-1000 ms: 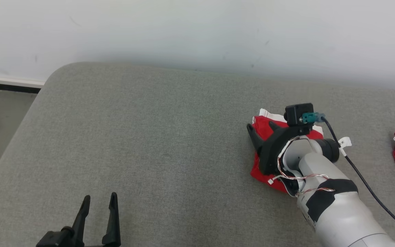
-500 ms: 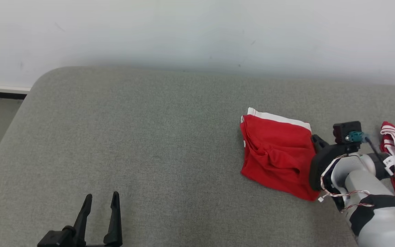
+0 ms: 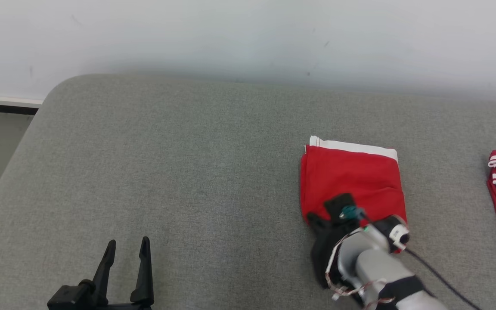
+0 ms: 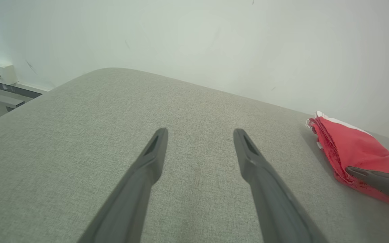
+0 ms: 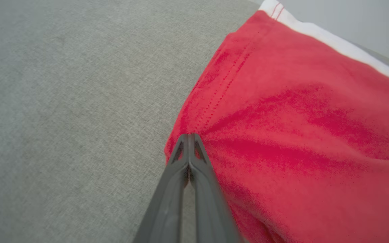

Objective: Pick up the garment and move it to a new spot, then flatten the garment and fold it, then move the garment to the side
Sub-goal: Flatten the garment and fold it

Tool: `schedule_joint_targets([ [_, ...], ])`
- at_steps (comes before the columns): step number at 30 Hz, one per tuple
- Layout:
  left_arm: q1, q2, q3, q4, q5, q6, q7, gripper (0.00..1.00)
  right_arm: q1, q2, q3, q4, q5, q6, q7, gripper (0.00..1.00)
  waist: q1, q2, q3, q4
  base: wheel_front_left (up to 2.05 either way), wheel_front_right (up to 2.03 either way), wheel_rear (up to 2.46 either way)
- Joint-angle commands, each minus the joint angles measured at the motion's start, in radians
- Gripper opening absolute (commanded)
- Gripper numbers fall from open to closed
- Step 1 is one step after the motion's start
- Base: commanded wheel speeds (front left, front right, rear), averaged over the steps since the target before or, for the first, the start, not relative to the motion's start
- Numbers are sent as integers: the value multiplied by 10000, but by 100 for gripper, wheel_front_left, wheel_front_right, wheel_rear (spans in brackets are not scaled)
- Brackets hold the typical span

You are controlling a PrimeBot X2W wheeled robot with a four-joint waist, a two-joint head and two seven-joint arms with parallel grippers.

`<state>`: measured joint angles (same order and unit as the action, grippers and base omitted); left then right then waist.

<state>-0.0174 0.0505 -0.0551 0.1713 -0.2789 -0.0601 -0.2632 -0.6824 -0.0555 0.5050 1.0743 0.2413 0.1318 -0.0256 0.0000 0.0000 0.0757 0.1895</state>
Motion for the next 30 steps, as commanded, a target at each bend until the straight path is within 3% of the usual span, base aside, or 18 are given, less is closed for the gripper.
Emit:
schedule_joint_targets([
  [1,12,1,15,35,37,44,-13,100,406,63,588,-446,449,-27,120,0,0,0,-91,-38,0,0,0],
  [7,167,6,91,64,67,92,-13,100,768,30,2027,-2422,2311,-27,435,0,0,0,-352,-342,0,0,0],
  [14,361,6,327,181,197,179,-13,100,909,-84,1334,-3658,3112,-28,-467,0,0,0,-901,-918,0,0,0],
  [15,393,3,390,184,212,192,-11,100,1016,-181,1162,-3784,3086,-28,-601,42,0,0,-959,-1013,0,0,0],
  [16,406,1,452,176,214,197,-13,100,1083,-303,915,-3905,3014,-29,-752,100,0,0,-1021,-1112,0,0,0],
  [26,163,1,762,95,424,246,-13,100,2127,-1154,-1336,-5044,1956,-28,-1635,100,0,0,-1335,-1954,0,0,0],
  [30,-43,1,898,185,548,183,-11,100,2698,-1557,-1763,-5395,1481,-28,-1836,100,0,0,-1453,-2228,0,0,0],
])
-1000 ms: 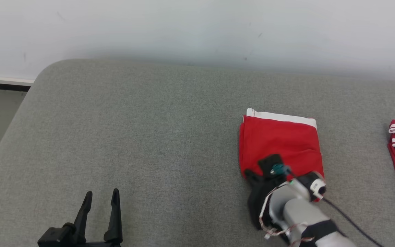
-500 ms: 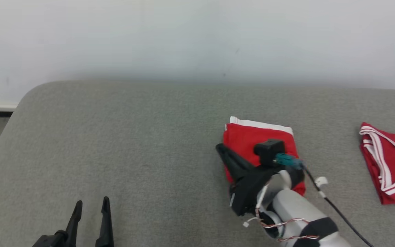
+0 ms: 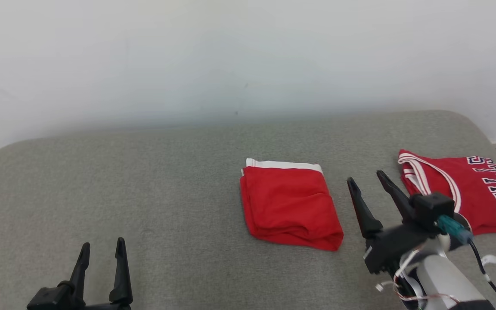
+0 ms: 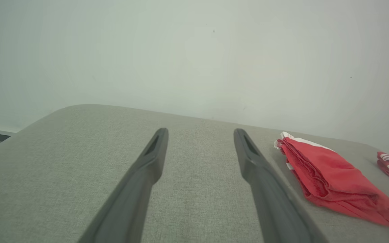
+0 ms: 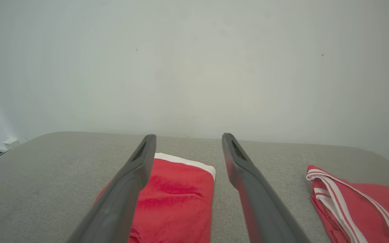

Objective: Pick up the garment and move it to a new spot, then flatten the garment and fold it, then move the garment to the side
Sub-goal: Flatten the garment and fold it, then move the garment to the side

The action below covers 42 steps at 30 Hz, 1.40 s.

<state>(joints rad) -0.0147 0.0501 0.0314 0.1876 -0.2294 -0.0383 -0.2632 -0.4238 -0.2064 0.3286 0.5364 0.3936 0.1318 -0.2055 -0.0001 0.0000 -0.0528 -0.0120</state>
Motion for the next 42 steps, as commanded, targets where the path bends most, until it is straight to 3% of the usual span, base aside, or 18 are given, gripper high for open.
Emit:
schedule_joint_targets([
  [1,-86,7,64,55,94,-45,-13,100,256,-165,-12,-106,-154,-28,-125,100,1,0,-214,-281,0,0,0],
  [15,306,91,374,614,737,-364,-11,100,1721,-705,159,-47,154,-28,-536,100,1,0,-786,-849,0,0,0],
  [42,943,5,821,483,507,-11,-11,100,2149,-124,-212,-12,124,-28,-603,100,1,0,-817,-758,0,0,0],
])
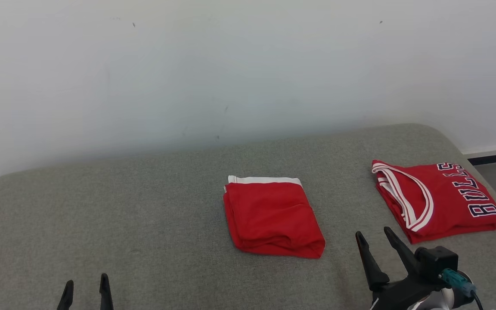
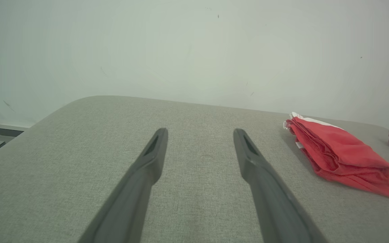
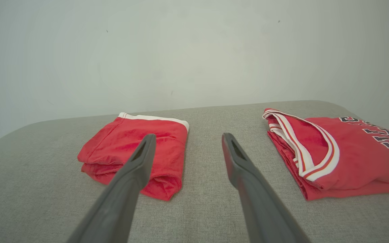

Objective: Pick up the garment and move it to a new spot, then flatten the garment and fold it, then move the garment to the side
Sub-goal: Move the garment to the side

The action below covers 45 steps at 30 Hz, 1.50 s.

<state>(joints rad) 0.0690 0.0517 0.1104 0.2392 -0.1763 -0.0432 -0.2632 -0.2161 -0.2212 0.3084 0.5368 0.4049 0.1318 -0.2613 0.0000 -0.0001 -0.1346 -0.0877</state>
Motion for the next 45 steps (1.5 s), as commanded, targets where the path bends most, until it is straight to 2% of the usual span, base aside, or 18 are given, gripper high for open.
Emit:
schedule_joint_targets([
  [1,116,-11,27,-40,-22,43,-11,100,69,50,-17,-14,34,-28,-44,100,0,1,1,3,0,0,0],
  [12,177,-13,-97,-145,-63,111,-11,100,4,19,49,46,85,-28,-46,100,0,1,75,57,0,0,0],
  [19,95,-11,-420,-297,-183,159,-11,100,-301,-93,-68,188,35,-28,97,100,0,1,263,360,0,0,0],
  [22,63,-10,-589,-408,-233,171,-11,100,-706,-185,-166,404,173,-28,649,100,0,1,415,633,0,0,0],
  [27,-158,-10,-933,-582,-202,145,-13,100,-1852,-197,-564,1183,575,-28,2443,100,0,1,840,1247,0,0,0],
  [35,-495,-11,-1339,-761,16,-20,-13,100,-3685,53,-1530,3168,710,-28,4889,100,0,1,1692,2338,0,0,0],
  [45,-899,-10,-1643,-768,-130,-101,-11,100,-4943,233,-2584,5227,-102,-28,5562,100,0,1,2396,3135,0,0,0],
])
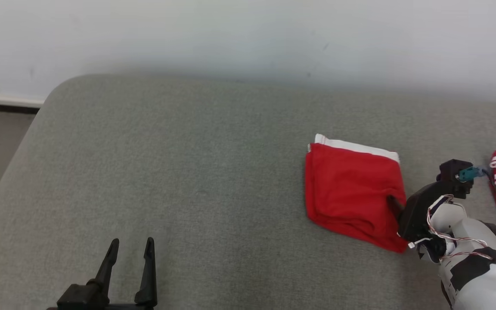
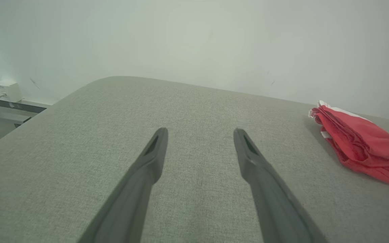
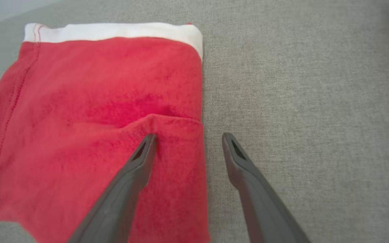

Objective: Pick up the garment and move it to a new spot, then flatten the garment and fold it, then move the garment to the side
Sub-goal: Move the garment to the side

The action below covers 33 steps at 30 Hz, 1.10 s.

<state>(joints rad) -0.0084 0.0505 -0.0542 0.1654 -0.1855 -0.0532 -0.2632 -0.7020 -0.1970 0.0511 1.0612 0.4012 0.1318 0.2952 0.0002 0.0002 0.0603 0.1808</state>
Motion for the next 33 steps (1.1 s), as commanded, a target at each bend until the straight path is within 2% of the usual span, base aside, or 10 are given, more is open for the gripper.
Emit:
schedule_joint_targets([
  [1,-132,0,-48,-39,-65,-3,-11,100,-179,-39,-119,191,-177,-28,-6,100,-2,-2,511,506,0,0,0],
  [7,-412,-3,-246,-59,-126,-79,-11,100,-554,24,-454,1163,-730,-28,144,100,-2,-2,847,736,0,0,0],
  [8,-525,2,-235,-57,-98,-128,-13,100,-545,127,-470,1442,-852,-28,301,81,-2,-2,901,742,0,0,0],
  [9,-546,2,-216,-63,-99,-128,-13,100,-559,174,-462,1528,-905,-28,323,45,-2,-2,916,722,0,0,0],
  [10,-573,2,-193,-72,-111,-127,-11,100,-582,210,-404,1578,-980,-28,344,4,-2,-2,927,689,0,0,0],
  [11,-593,2,-176,-90,-121,-136,-11,100,-591,213,-302,1587,-1073,-28,350,0,-2,-2,928,643,0,0,0],
  [18,-655,2,-72,-170,-281,-97,-11,100,-1168,-229,856,1005,-1768,-34,500,0,-2,-2,847,-71,0,0,0],
  [24,-802,5,23,-338,-434,-20,-11,100,-1936,-493,2407,-218,-1615,-29,1249,0,-2,-2,932,-1011,0,0,0],
  [29,-922,1,96,-483,-467,18,-11,100,-2249,-1176,4068,-1635,-1039,-29,2112,0,-2,-2,1155,-1825,0,0,0],
  [33,-1131,3,62,-590,-370,-33,-11,100,-2479,-2214,5211,-2812,-599,-29,2462,0,-2,-2,1503,-2330,0,0,0],
])
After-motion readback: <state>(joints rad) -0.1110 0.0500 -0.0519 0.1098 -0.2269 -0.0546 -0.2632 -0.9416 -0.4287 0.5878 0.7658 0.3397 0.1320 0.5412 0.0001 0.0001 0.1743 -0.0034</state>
